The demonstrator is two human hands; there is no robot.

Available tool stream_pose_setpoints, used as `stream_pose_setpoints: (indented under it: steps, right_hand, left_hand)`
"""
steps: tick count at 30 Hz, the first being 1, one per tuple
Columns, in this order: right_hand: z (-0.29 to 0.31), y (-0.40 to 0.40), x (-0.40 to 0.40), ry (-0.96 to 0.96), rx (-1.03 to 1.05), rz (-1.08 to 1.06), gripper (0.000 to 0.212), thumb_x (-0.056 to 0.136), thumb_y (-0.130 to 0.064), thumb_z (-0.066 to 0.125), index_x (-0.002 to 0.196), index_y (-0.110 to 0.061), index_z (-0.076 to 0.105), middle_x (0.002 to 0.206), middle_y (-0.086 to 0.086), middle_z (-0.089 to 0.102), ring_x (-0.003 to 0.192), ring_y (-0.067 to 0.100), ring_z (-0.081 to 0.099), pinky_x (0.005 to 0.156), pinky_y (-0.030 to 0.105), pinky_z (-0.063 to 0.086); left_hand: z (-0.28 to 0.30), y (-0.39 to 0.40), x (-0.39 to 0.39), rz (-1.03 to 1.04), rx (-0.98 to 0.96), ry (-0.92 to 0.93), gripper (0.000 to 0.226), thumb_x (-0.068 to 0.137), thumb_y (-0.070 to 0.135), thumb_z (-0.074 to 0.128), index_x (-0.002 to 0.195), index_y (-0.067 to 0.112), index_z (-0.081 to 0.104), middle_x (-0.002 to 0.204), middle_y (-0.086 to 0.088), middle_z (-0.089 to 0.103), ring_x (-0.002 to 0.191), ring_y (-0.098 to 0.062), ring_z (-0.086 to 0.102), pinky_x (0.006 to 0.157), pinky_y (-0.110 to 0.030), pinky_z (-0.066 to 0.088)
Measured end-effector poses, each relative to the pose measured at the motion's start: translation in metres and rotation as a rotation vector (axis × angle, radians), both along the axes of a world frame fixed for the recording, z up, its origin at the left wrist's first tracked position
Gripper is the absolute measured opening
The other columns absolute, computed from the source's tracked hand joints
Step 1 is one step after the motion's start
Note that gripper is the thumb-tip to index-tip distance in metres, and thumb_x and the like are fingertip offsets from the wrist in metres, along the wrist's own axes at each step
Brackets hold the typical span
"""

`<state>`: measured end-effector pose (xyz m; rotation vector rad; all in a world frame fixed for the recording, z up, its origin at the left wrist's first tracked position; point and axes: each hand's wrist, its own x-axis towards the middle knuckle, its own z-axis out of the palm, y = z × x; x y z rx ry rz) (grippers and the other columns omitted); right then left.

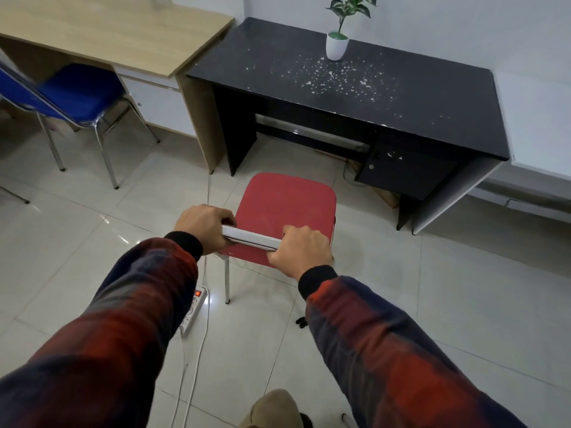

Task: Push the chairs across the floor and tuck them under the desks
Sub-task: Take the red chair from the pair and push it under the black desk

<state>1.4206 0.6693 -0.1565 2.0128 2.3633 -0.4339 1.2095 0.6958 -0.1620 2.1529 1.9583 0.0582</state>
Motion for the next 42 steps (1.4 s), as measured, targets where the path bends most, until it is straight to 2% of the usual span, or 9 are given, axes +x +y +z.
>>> stream_pose_setpoints:
  steps: [10, 14, 18, 22, 25, 28, 33, 42]
  right_hand:
    - [0.004, 0.039, -0.031, -0.02, 0.031, 0.025, 0.035, 0.085, -0.049, 0.059, 0.1, -0.018, 0.064, 0.075, 0.001, 0.056, 0.065, 0.026, 0.051, 0.061, 0.033, 0.041]
    - [0.003, 0.075, -0.028, -0.051, 0.067, 0.028, 0.039, 0.083, -0.054, 0.057, 0.098, -0.019, 0.066, 0.077, 0.002, 0.062, 0.07, 0.029, 0.06, 0.062, 0.033, 0.046]
    - [-0.002, 0.117, -0.023, -0.056, 0.097, -0.036, 0.038, 0.078, -0.056, 0.057, 0.095, -0.023, 0.067, 0.078, 0.001, 0.066, 0.074, 0.029, 0.064, 0.066, 0.035, 0.052]
    - [-0.006, 0.147, -0.03, -0.047, 0.093, -0.134, 0.039, 0.075, -0.059, 0.059, 0.093, -0.026, 0.067, 0.076, -0.002, 0.066, 0.071, 0.026, 0.061, 0.063, 0.031, 0.048]
    - [-0.005, 0.155, -0.051, -0.048, 0.053, -0.186, 0.037, 0.074, -0.059, 0.06, 0.09, -0.026, 0.065, 0.074, -0.003, 0.063, 0.07, 0.025, 0.057, 0.063, 0.03, 0.046]
    - [-0.007, 0.156, -0.076, 0.0, 0.007, -0.228, 0.036, 0.074, -0.059, 0.059, 0.09, -0.027, 0.063, 0.075, -0.004, 0.062, 0.071, 0.025, 0.059, 0.066, 0.031, 0.051]
    - [-0.006, 0.152, -0.098, -0.008, -0.044, -0.257, 0.043, 0.075, -0.061, 0.058, 0.098, -0.027, 0.067, 0.084, -0.003, 0.067, 0.079, 0.026, 0.064, 0.074, 0.034, 0.055]
    - [-0.003, 0.155, -0.096, -0.053, -0.036, -0.206, 0.048, 0.07, -0.062, 0.058, 0.092, -0.023, 0.074, 0.069, -0.005, 0.066, 0.067, 0.022, 0.063, 0.067, 0.031, 0.055]
  left_hand:
    - [-0.004, 0.043, -0.032, 0.027, 0.047, -0.003, 0.024, 0.072, 0.04, 0.075, 0.094, 0.031, 0.073, 0.081, 0.011, 0.07, 0.071, -0.011, 0.055, 0.065, -0.024, 0.042]
    - [-0.006, 0.072, -0.027, 0.042, 0.096, -0.025, 0.022, 0.073, 0.042, 0.073, 0.093, 0.033, 0.073, 0.081, 0.012, 0.07, 0.074, -0.014, 0.058, 0.065, -0.024, 0.043]
    - [-0.01, 0.111, -0.022, 0.022, 0.126, -0.05, 0.025, 0.072, 0.051, 0.073, 0.09, 0.034, 0.073, 0.081, 0.011, 0.071, 0.078, -0.015, 0.062, 0.067, -0.026, 0.049]
    - [-0.014, 0.145, -0.032, -0.034, 0.154, -0.065, 0.028, 0.068, 0.055, 0.072, 0.087, 0.035, 0.071, 0.079, 0.012, 0.069, 0.076, -0.014, 0.063, 0.066, -0.027, 0.051]
    - [-0.012, 0.161, -0.051, -0.07, 0.11, -0.063, 0.027, 0.067, 0.053, 0.071, 0.086, 0.034, 0.07, 0.079, 0.013, 0.068, 0.076, -0.014, 0.062, 0.066, -0.026, 0.05]
    - [-0.008, 0.171, -0.074, -0.111, 0.054, -0.049, 0.025, 0.068, 0.049, 0.072, 0.087, 0.033, 0.068, 0.08, 0.013, 0.066, 0.076, -0.014, 0.061, 0.065, -0.025, 0.045]
    - [-0.005, 0.174, -0.094, -0.155, -0.001, -0.036, 0.022, 0.069, 0.047, 0.07, 0.087, 0.034, 0.065, 0.08, 0.013, 0.064, 0.076, -0.013, 0.061, 0.069, -0.028, 0.051]
    - [-0.007, 0.177, -0.095, -0.173, -0.047, -0.052, 0.026, 0.076, 0.052, 0.069, 0.094, 0.034, 0.069, 0.085, 0.014, 0.069, 0.075, -0.011, 0.061, 0.064, -0.025, 0.05]
